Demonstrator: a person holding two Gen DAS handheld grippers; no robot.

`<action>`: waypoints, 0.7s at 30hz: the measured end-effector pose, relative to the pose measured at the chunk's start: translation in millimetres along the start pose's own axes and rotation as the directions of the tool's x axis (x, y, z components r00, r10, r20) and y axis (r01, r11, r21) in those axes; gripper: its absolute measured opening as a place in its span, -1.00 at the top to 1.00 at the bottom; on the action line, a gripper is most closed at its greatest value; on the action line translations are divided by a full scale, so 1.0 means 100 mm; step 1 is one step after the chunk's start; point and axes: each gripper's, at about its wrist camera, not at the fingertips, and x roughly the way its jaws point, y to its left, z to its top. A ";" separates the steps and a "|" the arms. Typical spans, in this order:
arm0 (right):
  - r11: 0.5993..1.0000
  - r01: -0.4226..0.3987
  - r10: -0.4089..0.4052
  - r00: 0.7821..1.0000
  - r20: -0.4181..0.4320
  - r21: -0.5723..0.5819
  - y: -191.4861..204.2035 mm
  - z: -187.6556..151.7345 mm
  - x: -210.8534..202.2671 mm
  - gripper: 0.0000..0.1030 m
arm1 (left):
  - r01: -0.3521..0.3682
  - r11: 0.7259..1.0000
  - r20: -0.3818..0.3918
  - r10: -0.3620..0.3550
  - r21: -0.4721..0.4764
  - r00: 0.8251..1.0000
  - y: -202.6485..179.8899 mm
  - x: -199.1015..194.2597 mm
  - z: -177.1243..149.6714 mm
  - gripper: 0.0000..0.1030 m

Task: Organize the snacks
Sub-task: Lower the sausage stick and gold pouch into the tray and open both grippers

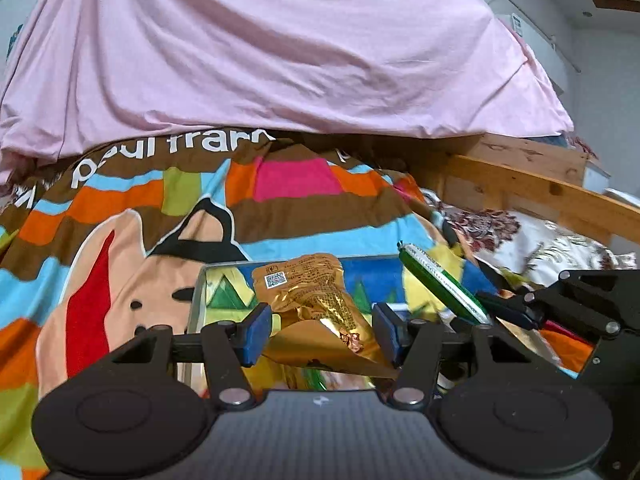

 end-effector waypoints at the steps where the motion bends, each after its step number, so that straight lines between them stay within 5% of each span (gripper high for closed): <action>1: 1.000 -0.007 0.007 1.000 -0.009 0.010 0.01 0.00 0.06 0.65 | 0.002 1.000 -0.001 -0.002 -0.020 1.000 0.05 0.07 -0.01 -0.16; 10: 0.998 -0.025 0.030 0.994 -0.105 0.054 0.08 -0.04 0.41 0.64 | -0.073 0.997 -0.045 0.073 -0.008 0.996 0.10 0.38 -0.19 -0.16; 21: 0.994 -0.054 0.071 0.982 -0.174 0.099 0.14 -0.17 0.49 0.61 | -0.045 0.999 -0.106 0.042 -0.029 0.993 0.15 0.51 -0.25 -0.17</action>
